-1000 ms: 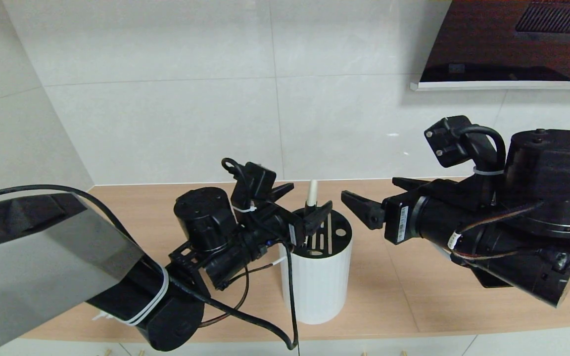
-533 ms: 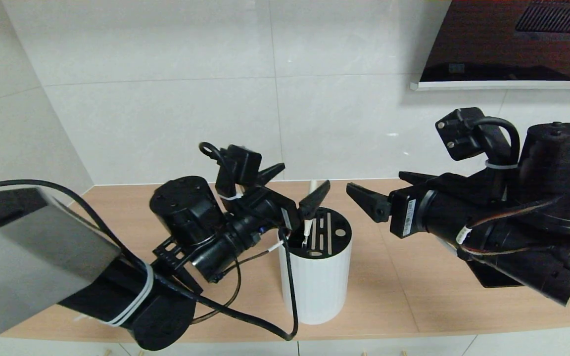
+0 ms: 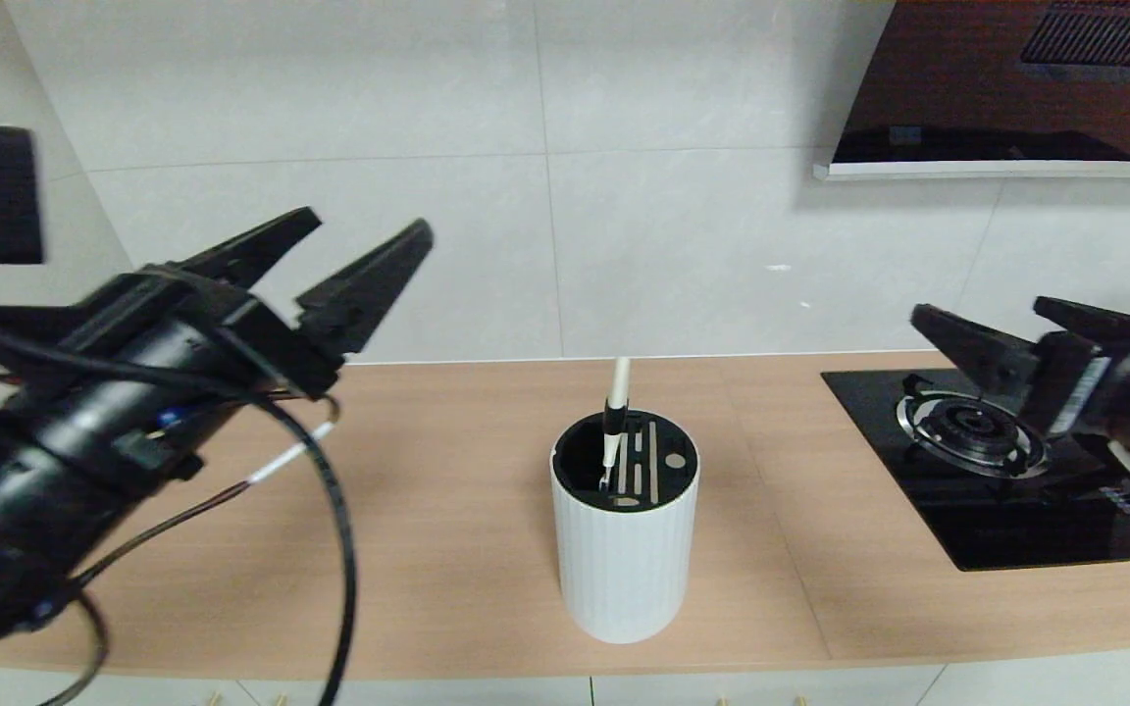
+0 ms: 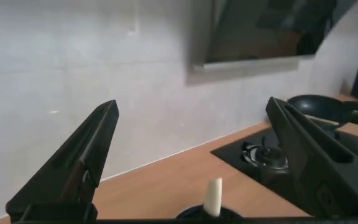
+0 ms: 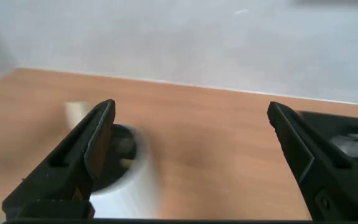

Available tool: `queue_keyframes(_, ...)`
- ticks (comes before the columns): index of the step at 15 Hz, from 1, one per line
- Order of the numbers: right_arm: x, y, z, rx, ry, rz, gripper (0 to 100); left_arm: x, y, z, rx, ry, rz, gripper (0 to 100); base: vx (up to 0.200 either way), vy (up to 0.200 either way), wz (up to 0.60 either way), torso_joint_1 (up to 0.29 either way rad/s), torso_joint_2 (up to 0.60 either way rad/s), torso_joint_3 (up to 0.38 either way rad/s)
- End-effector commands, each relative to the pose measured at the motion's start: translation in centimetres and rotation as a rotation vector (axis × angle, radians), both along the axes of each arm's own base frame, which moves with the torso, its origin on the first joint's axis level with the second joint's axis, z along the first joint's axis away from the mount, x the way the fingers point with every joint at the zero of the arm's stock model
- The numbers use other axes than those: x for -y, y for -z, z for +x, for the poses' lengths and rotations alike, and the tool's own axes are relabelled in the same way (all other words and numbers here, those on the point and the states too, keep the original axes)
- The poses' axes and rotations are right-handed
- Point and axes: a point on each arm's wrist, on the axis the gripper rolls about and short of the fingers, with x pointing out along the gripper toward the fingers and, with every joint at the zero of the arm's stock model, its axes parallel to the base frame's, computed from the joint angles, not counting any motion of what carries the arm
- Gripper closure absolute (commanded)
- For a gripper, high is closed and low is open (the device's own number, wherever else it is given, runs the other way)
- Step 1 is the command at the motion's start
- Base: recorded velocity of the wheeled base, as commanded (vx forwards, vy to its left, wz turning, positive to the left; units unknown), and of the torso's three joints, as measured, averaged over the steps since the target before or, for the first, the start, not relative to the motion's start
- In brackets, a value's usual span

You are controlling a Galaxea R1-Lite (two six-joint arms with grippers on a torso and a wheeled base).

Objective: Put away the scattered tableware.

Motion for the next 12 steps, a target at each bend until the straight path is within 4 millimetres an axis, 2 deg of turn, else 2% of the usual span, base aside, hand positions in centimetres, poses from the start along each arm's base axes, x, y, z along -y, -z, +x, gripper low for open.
queue_keyframes(1,5.9,-0.3,-8.1,0.188,0.073,0.093,0,-7.3,0.4,-11.5,-0.016,-0.098,-0.089,0,0.000,0.000,0.00,0.000,0.00,0.000)
queue_keyframes(3,8.3,0.5,-11.1,0.278,0.194,0.115,0,-9.0,1.8,-15.1,-0.079,-0.174,-0.097,0,0.000,0.000,0.00,0.000,0.00,0.000)
queue_keyframes(4,8.9,0.9,-12.6,0.316,0.203,0.122,0,-9.4,2.7,-17.0,-0.088,-0.180,-0.102,0,0.000,0.000,0.00,0.000,0.00,0.000)
queue_keyframes(6,9.7,2.5,-14.8,0.297,0.204,0.115,0,-9.5,4.0,-19.4,-0.104,-0.157,-0.157,0,0.000,0.000,0.00,0.000,0.00,0.000)
queue_keyframes(9,10.4,4.2,-17.2,0.284,0.223,0.130,0,-9.5,5.8,-21.9,-0.091,-0.185,-0.201,0,0.000,0.000,0.00,0.000,0.00,0.000)
queue_keyframes(10,10.7,5.3,-18.2,0.282,0.239,0.130,0,-9.4,7.0,-22.5,-0.072,-0.221,-0.205,0,0.000,0.000,0.00,0.000,0.00,0.000)
queue_keyframes(12,10.8,7.1,-19.4,0.286,0.285,0.123,0,-9.2,8.5,-22.9,-0.046,-0.255,-0.205,0,0.000,0.000,0.00,0.000,0.00,0.000)
